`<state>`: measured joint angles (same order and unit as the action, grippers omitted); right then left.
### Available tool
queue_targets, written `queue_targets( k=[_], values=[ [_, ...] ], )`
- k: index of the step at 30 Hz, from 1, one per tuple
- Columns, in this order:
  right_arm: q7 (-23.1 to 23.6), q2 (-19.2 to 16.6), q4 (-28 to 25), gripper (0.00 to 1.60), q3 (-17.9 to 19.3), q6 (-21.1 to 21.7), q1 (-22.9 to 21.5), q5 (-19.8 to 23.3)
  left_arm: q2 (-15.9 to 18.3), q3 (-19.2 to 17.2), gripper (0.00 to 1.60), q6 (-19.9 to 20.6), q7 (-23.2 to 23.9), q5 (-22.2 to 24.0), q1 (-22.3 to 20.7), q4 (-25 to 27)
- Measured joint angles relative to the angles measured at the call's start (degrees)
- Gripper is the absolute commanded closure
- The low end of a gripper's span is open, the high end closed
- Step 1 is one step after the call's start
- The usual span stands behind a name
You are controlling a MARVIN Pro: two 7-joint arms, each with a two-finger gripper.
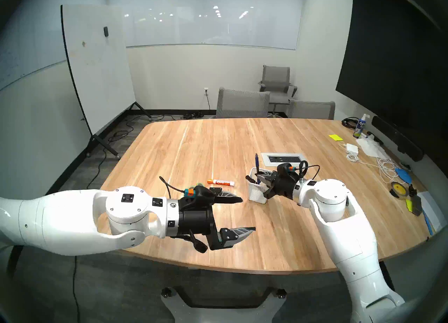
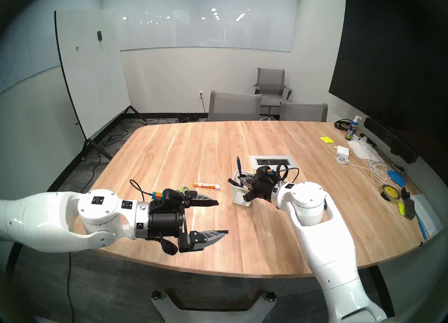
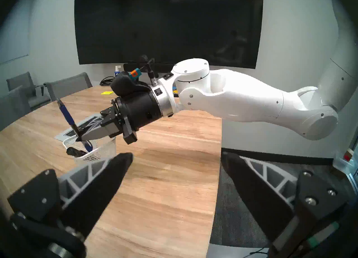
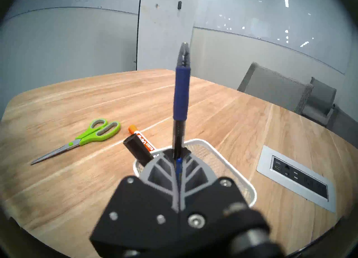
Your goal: Place the pen, the marker, and the scissors into the pen holder
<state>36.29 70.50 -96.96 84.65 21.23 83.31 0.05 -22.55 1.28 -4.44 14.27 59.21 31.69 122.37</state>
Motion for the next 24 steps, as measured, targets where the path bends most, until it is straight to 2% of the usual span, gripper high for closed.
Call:
queue_targets(
  k=[16,17,19,24],
  values=[
    [-1.5,0.6,0.2,1.6,-0.7,2.9,-0.1,-2.4,0.0,0.0,0.0,0.0,0.0,0.0,0.0,0.0],
    [-1.6,0.7,0.2,1.15,-0.7,3.0,-0.1,-2.6,0.0,0.1,0.0,0.0,0.0,0.0,0.0,0.0],
    [-1.9,0.8,0.2,0.85,-0.8,3.1,-0.1,-2.8,0.0,0.1,0.0,0.0,0.0,0.0,0.0,0.0],
    [-2.4,1.1,0.3,0.75,-0.7,3.0,-0.2,-3.1,0.0,0.1,0.0,0.0,0.0,0.0,0.0,0.0]
  ],
)
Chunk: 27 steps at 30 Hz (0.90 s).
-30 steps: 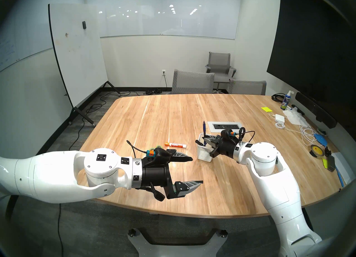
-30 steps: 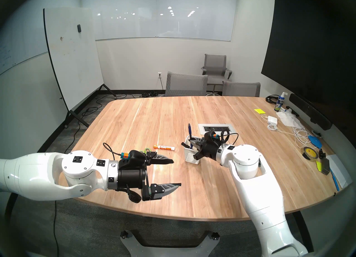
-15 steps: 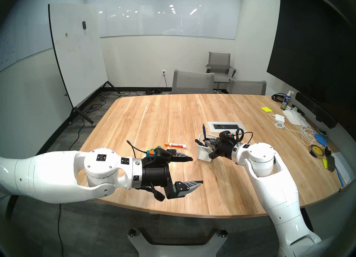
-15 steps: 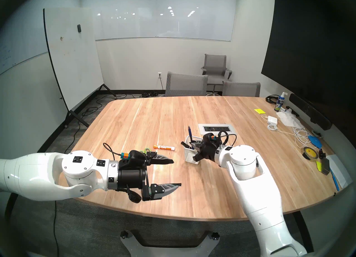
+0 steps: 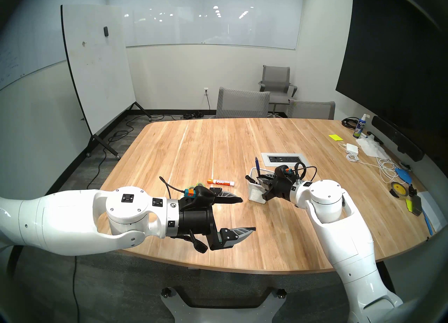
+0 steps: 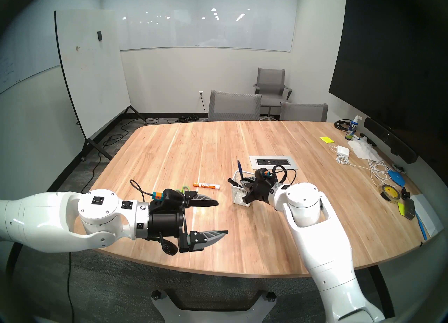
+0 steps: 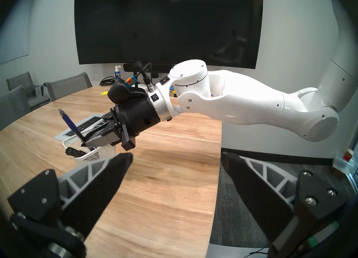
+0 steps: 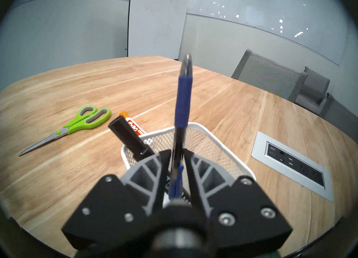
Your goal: Place the pen, the marker, and the scissors into the pen holder
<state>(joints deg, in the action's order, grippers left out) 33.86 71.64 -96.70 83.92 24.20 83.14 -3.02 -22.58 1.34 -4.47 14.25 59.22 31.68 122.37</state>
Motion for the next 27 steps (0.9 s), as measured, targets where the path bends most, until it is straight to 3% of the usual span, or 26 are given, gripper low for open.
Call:
queue_targets(
  k=[2,3,4,12,14,17,19,21,27],
  values=[
    [-0.1,0.1,0.0,0.53,0.1,0.0,0.0,0.0,0.0,0.0,0.0,0.0,0.0,0.0,0.0,0.0],
    [-0.1,0.1,0.0,0.27,0.1,0.0,0.0,0.1,0.0,0.0,0.0,0.0,0.0,0.0,0.0,0.0],
    [-0.1,0.2,0.0,0.24,0.2,0.0,-0.1,0.2,0.0,0.0,0.0,0.0,0.0,0.0,0.0,0.0],
    [-0.1,0.3,0.0,0.4,0.8,-0.2,-0.1,0.6,0.0,0.0,0.0,0.0,0.0,0.0,0.0,0.0],
    [0.0,0.4,0.0,0.49,0.9,-0.2,-0.1,0.7,0.0,0.0,0.0,0.0,0.0,0.0,0.0,0.0],
    [0.5,0.4,-0.3,0.81,1.2,-0.2,-0.1,1.1,0.0,0.0,0.0,0.0,0.0,0.0,0.0,0.0],
    [1.0,0.4,-0.6,0.83,1.5,-0.1,-0.1,1.4,0.0,0.0,0.0,0.0,0.0,0.0,0.0,0.0],
    [1.6,0.4,-1.1,0.73,1.9,-0.1,0.0,1.8,0.0,0.0,0.0,0.0,0.0,0.0,0.0,0.0],
    [3.4,0.2,-3.0,0.68,3.0,0.3,0.5,3.0,0.0,0.0,0.0,0.0,0.0,0.0,0.0,0.0]
  ],
)
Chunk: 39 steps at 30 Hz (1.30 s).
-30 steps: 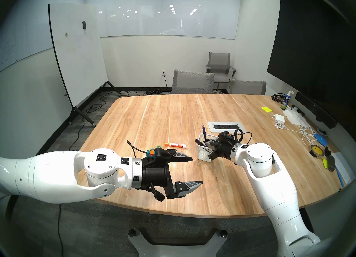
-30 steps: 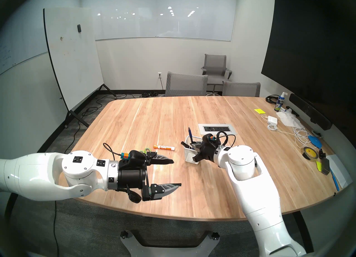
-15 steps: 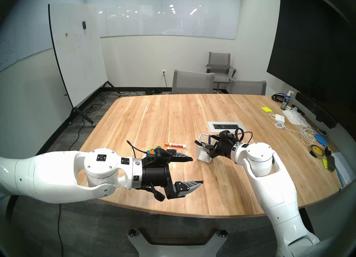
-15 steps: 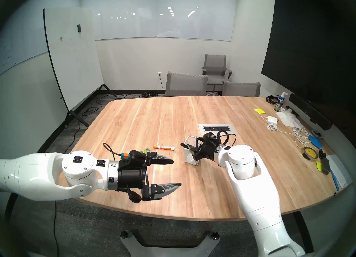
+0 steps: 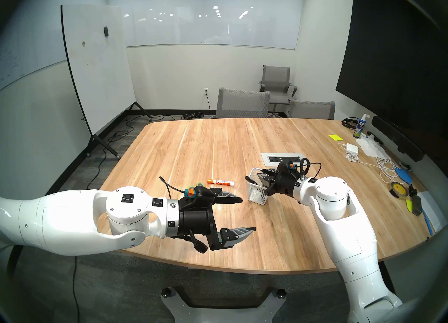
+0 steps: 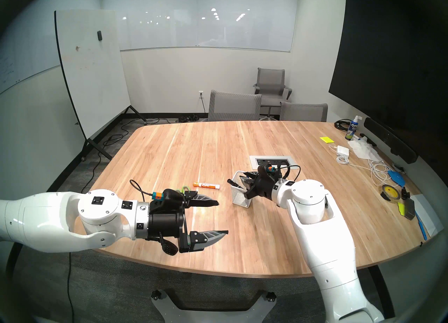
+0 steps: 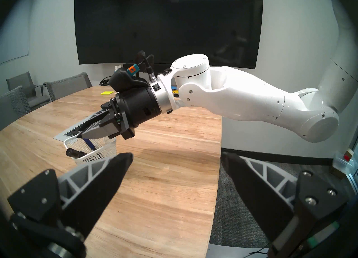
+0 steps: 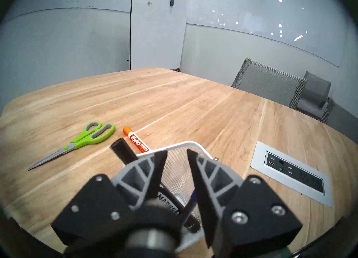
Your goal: Place the pen, the marker, and the scissors into the pen holder
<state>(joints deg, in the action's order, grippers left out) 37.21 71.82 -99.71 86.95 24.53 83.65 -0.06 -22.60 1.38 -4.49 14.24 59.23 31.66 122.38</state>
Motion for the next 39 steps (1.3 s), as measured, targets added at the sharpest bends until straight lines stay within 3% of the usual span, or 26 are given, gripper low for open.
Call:
queue_targets(
  k=[7,15,21,24,27,29,33,38,39],
  values=[
    [3.2,-1.2,-3.4,0.7,2.2,1.5,1.9,1.9,0.0,0.0,0.0,0.0,0.0,0.0,0.0,0.0],
    [10.0,-4.0,-8.2,0.45,6.4,2.0,5.5,5.1,0.0,0.0,0.0,0.0,0.0,0.0,0.0,0.0],
    [16.1,-6.6,-10.3,0.52,9.6,1.2,8.6,7.3,0.0,0.0,0.0,0.0,0.0,0.0,0.0,0.0],
    [19.0,-7.8,-10.6,0.63,10.8,0.7,9.9,8.2,0.0,0.0,0.0,0.0,0.0,0.0,0.0,0.0],
    [22.4,-9.3,-10.6,0.52,11.8,-0.1,10.8,9.1,0.0,0.1,0.0,0.0,0.0,0.0,0.0,0.0],
    [24.1,-10.0,-10.4,0.35,12.2,-0.6,11.2,9.4,0.0,0.1,0.0,0.0,0.0,0.0,0.0,0.0],
    [27.1,-11.2,-8.8,0.29,12.6,-1.9,11.4,9.9,0.0,0.1,0.0,0.0,0.0,0.0,0.0,0.0],
    [29.3,-12.2,-5.3,0.0,12.0,-3.1,10.7,9.8,0.0,0.1,0.0,0.0,0.0,0.0,0.0,0.0],
    [29.4,-12.3,-4.9,0.0,11.7,-3.3,10.6,9.8,0.0,0.1,0.0,0.0,0.0,0.0,0.0,0.0]
  ],
)
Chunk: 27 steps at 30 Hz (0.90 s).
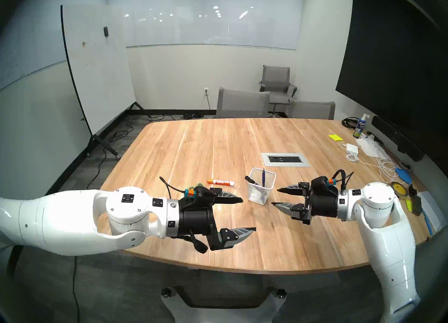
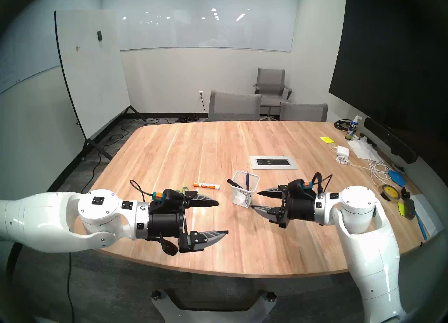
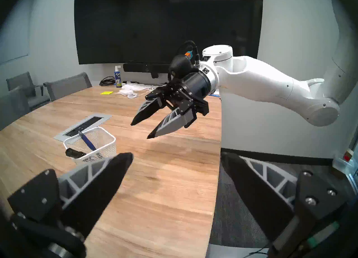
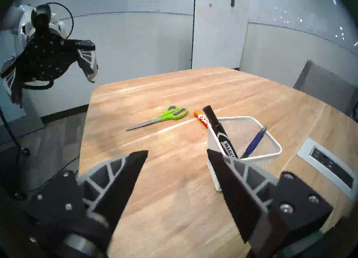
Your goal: Place the pen, the marker, and the scissors into the pen holder
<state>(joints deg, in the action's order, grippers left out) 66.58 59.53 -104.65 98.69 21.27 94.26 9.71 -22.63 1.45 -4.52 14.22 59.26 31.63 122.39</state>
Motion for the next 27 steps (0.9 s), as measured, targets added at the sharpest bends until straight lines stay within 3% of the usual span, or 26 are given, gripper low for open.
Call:
queue_targets(
  k=[12,27],
  values=[
    [0.2,-0.2,4.9,0.0,-3.4,-1.6,-2.5,-2.2,0.0,0.0,0.0,0.0,0.0,0.0,0.0,0.0],
    [0.2,-0.1,4.6,0.0,-2.8,-1.9,-3.4,-2.3,0.0,0.0,0.0,0.0,0.0,0.0,0.0,0.0]
  ],
)
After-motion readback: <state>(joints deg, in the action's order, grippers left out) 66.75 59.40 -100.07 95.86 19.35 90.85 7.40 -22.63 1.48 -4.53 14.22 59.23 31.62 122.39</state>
